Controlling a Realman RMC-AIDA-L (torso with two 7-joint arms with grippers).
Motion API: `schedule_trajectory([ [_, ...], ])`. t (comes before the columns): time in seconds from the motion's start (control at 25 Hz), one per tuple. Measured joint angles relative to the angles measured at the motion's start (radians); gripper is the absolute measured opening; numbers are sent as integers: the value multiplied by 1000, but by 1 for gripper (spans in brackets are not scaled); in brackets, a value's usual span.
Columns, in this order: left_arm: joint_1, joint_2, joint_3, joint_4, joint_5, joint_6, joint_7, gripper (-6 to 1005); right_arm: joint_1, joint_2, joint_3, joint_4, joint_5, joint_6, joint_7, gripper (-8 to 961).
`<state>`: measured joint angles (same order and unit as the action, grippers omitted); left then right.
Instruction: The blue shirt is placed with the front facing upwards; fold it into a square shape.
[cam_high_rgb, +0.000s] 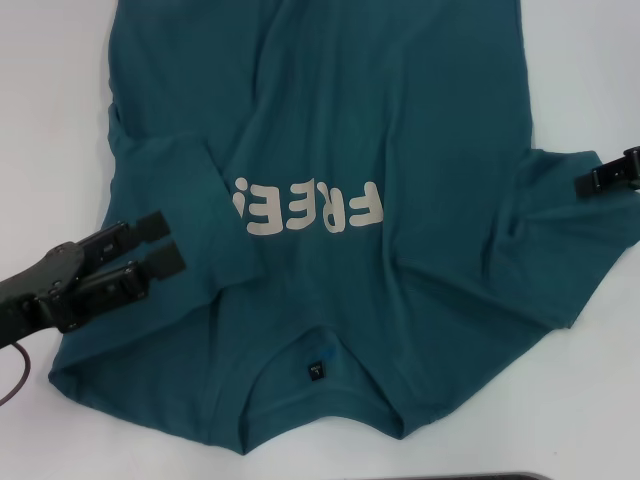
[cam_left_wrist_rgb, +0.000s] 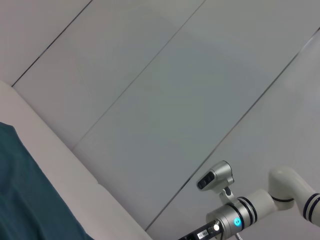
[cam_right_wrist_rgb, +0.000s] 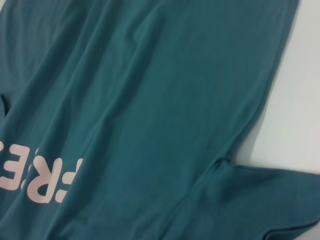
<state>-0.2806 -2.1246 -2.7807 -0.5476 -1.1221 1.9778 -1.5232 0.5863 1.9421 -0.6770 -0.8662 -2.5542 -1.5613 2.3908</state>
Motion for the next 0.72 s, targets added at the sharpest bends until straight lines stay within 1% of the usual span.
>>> schedule_trajectory([
  [0.16,-2,1,0,0,-1,0,0,947,1,-6,3,-4,-3,-8,11,447],
  [0.28,-2,3,0,0,-1,1,0,947,-2,-9,6,-21,-4,-14,20,197],
  [0.56,1,3,-1,0,-1,1,0,948,-12,-20,22,-88,-6,-19,64,73],
  [0.68,1,2,-5,0,-1,2,0,948,-5,-22,23,-93,-7,-20,71,20],
  [0.72,1,2,-7,0,-1,2,0,948,3,-23,26,-94,-13,-19,76,20],
])
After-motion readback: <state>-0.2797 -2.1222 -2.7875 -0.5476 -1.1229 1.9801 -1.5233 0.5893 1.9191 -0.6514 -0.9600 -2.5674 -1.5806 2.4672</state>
